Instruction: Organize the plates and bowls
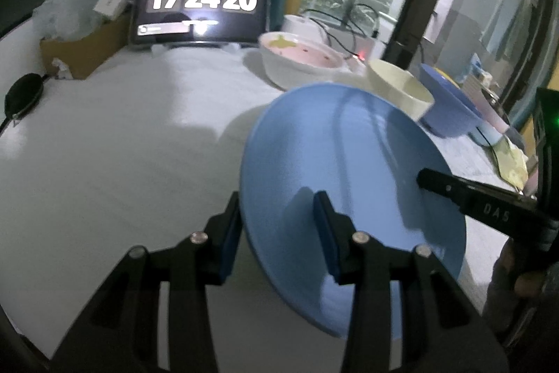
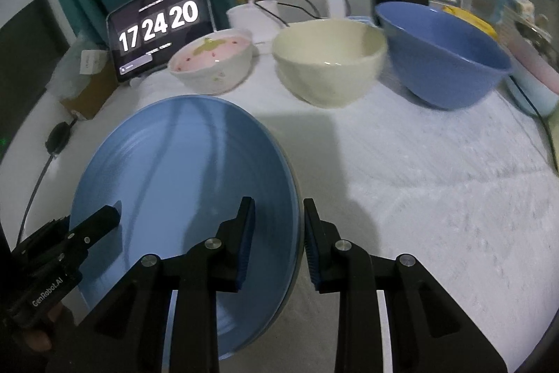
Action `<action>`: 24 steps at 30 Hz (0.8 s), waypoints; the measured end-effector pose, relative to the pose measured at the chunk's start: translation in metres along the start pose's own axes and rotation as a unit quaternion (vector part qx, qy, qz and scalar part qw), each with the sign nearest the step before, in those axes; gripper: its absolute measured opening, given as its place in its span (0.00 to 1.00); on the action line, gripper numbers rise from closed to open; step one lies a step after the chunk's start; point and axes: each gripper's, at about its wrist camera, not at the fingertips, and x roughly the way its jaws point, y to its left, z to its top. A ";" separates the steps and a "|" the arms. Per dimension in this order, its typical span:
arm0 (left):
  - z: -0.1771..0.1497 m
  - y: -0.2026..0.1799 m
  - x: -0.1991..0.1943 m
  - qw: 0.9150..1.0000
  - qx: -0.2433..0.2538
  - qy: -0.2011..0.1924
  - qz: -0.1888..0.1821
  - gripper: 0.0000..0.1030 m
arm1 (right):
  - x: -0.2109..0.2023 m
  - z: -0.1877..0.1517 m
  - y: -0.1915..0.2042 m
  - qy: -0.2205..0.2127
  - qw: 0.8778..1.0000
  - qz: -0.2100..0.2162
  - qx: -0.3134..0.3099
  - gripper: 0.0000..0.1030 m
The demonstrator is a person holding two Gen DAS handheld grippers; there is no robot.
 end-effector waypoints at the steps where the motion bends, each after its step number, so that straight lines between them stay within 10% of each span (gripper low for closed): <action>1: 0.002 0.004 0.001 1.000 -0.002 -0.001 0.003 0.40 | 0.003 0.002 0.003 0.000 1.000 0.002 -0.003 0.28; 24: 0.027 0.062 0.025 0.997 -0.033 -0.005 0.064 0.41 | 0.070 0.034 0.057 0.017 0.998 0.037 -0.045 0.29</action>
